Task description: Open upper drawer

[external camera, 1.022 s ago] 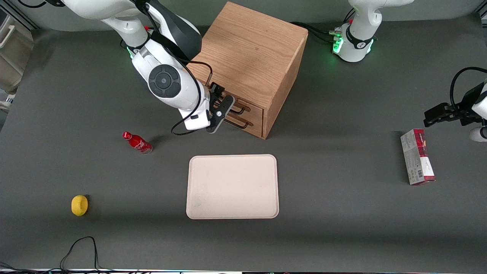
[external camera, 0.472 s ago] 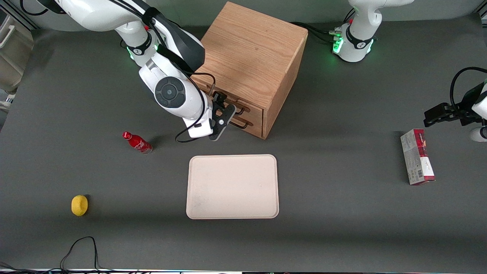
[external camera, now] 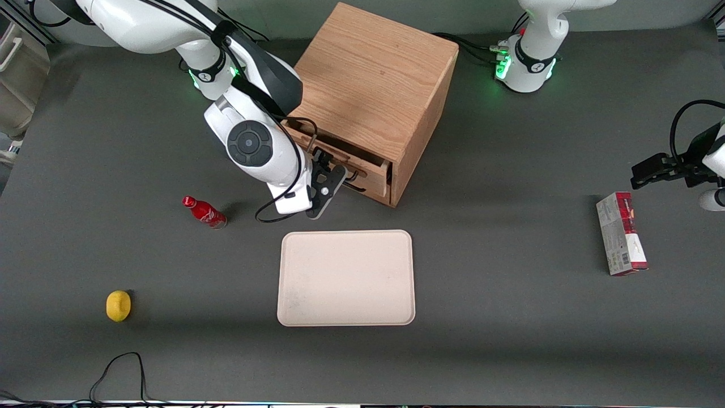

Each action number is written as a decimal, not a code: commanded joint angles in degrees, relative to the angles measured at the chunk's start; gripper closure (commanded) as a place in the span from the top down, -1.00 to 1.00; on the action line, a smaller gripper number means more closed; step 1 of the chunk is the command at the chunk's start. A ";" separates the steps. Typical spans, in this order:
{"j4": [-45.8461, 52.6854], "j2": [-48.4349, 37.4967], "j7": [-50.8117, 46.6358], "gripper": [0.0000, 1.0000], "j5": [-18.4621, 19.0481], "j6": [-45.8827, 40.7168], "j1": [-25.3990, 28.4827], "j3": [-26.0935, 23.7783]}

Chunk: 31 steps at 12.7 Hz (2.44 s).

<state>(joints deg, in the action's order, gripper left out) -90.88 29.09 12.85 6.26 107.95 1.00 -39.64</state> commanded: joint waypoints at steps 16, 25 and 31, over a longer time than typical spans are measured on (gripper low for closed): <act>13.62 7.21 7.18 1.00 1.82 -0.29 -0.38 10.20; 15.38 4.06 7.10 1.00 1.48 -2.91 -1.87 10.46; 9.60 -15.43 -8.83 1.00 -10.47 -13.90 -1.44 28.38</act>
<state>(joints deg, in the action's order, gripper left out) -74.63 22.62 13.58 -1.14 95.69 -0.77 -16.01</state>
